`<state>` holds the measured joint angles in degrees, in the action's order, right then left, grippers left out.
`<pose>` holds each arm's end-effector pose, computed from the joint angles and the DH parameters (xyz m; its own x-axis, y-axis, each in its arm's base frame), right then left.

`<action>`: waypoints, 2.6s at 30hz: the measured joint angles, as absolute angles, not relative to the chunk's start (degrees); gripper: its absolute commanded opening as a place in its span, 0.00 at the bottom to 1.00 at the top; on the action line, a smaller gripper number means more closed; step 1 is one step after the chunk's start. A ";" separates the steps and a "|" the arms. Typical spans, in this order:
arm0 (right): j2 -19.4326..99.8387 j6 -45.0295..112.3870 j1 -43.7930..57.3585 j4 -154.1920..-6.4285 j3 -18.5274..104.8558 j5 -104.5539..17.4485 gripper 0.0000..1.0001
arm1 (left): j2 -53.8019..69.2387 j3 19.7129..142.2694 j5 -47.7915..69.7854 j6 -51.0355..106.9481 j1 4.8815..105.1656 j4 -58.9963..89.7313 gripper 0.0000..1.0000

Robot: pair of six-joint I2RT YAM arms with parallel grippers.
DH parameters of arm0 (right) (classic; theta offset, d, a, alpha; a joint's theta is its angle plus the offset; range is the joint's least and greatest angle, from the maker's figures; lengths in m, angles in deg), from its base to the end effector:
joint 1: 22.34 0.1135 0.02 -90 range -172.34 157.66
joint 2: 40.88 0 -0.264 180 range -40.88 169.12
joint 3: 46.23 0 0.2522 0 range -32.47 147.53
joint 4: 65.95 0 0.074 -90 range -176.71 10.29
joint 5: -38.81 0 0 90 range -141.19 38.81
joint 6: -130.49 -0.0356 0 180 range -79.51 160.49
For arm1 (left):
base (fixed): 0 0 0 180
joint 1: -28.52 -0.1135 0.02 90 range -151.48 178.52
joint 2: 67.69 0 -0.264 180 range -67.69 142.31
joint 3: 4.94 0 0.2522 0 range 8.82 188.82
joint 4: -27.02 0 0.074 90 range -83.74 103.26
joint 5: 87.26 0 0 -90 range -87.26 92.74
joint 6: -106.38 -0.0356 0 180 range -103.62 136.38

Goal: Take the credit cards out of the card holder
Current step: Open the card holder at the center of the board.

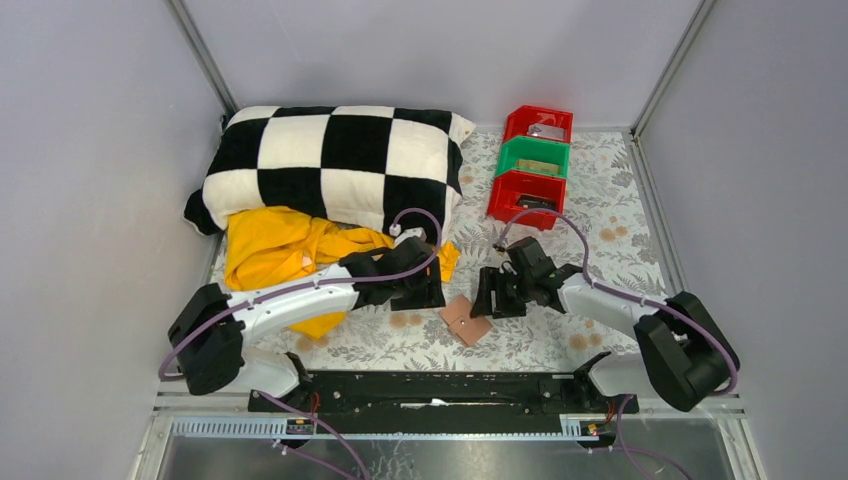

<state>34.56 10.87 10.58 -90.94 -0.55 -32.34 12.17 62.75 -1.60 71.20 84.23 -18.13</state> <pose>0.1908 0.1372 0.1559 -0.9275 -0.0433 -0.3713 -0.2444 0.8219 0.5146 0.1595 -0.2291 0.2280 -0.9277 -0.0861 -0.3631 0.0738 0.9115 -0.4046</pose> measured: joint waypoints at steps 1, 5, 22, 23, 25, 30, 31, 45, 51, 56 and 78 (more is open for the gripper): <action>35.24 11.15 10.23 -89.06 -0.88 -30.81 0.66 | 11.64 62.54 -1.67 71.42 84.03 -18.22 0.67; 37.88 10.78 9.80 -81.69 -2.62 -24.95 0.54 | 8.95 60.85 -1.73 71.75 82.85 -18.24 0.67; 32.11 -6.51 9.67 -63.22 -16.24 -18.64 0.00 | 10.92 58.56 2.53 71.69 81.32 -14.75 0.58; 31.13 -7.45 9.67 -63.57 -16.42 -19.32 0.00 | 11.62 58.54 2.55 71.69 81.78 -13.87 0.56; 29.47 -8.87 9.67 -64.34 -16.57 -20.89 0.00 | 12.54 58.30 2.53 71.90 82.94 -11.73 0.55; 27.52 -11.27 9.69 -65.74 -16.57 -24.63 0.00 | 17.08 58.97 1.02 71.93 87.88 -8.25 0.54; 27.50 -11.67 9.69 -65.78 -16.57 -24.95 0.00 | 18.75 59.69 0.58 71.93 88.95 -8.15 0.54; 27.65 -12.76 9.69 -65.93 -16.57 -26.13 0.00 | 30.59 73.35 -12.18 72.01 94.65 -13.41 0.46; 27.65 -12.76 9.69 -66.11 -16.57 -26.29 0.00 | 33.74 75.65 -14.17 71.69 95.05 -14.90 0.43; 27.65 -12.74 9.69 -66.22 -16.57 -26.40 0.00 | 34.05 76.00 -16.01 72.23 96.12 -16.76 0.39; 27.57 -12.72 9.69 -67.14 -16.24 -26.83 0.00 | 34.70 77.00 -18.74 73.26 97.14 -20.19 0.00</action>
<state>27.57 -12.72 9.69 -67.14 -16.24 -26.83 34.70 77.00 -18.74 73.26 97.14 -20.19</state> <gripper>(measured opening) 0.033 0.153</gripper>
